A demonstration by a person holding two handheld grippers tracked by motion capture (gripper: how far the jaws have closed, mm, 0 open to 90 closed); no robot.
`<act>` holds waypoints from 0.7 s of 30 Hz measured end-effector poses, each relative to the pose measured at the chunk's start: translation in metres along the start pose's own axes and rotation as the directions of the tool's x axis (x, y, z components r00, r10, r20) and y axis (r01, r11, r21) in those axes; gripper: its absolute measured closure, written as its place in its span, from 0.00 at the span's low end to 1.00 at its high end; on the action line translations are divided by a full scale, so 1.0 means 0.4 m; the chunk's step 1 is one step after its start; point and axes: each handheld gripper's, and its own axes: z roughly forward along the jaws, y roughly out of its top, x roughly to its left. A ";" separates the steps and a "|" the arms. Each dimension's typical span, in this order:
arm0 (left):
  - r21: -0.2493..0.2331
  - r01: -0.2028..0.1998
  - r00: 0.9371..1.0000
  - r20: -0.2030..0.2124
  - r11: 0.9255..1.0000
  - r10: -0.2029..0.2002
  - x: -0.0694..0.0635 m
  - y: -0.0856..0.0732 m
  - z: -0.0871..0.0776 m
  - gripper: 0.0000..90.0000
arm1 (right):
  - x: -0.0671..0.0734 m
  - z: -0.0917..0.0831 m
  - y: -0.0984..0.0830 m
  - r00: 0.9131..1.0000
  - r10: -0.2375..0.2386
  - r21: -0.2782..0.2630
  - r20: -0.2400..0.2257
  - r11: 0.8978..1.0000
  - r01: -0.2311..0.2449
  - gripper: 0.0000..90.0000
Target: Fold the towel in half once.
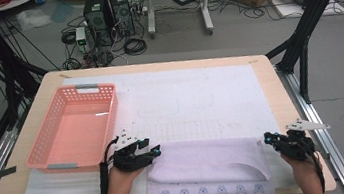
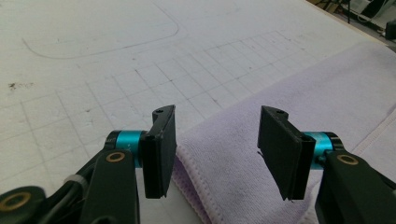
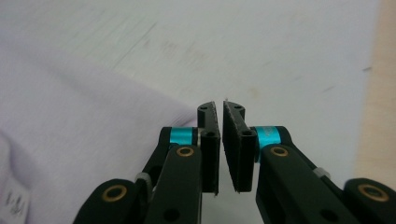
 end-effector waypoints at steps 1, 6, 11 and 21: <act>0.001 0.001 1.000 0.001 1.000 -0.001 0.000 0.000 -0.001 0.52 | 0.010 0.010 -0.003 1.000 -0.012 0.030 -0.010 0.999 0.013 0.94; 0.000 0.005 1.000 -0.001 1.000 -0.005 0.003 0.000 -0.003 0.52 | 0.057 0.042 0.002 0.998 -0.019 0.062 -0.066 0.998 0.023 0.81; 0.005 0.002 1.000 -0.002 1.000 -0.002 0.002 -0.001 -0.001 0.52 | 0.098 0.067 0.006 0.998 -0.067 0.089 -0.012 0.994 0.067 0.76; 0.016 -0.001 1.000 -0.015 1.000 0.001 0.001 -0.001 0.002 0.52 | 0.041 0.007 0.012 0.983 -0.087 0.086 0.159 0.994 0.074 0.99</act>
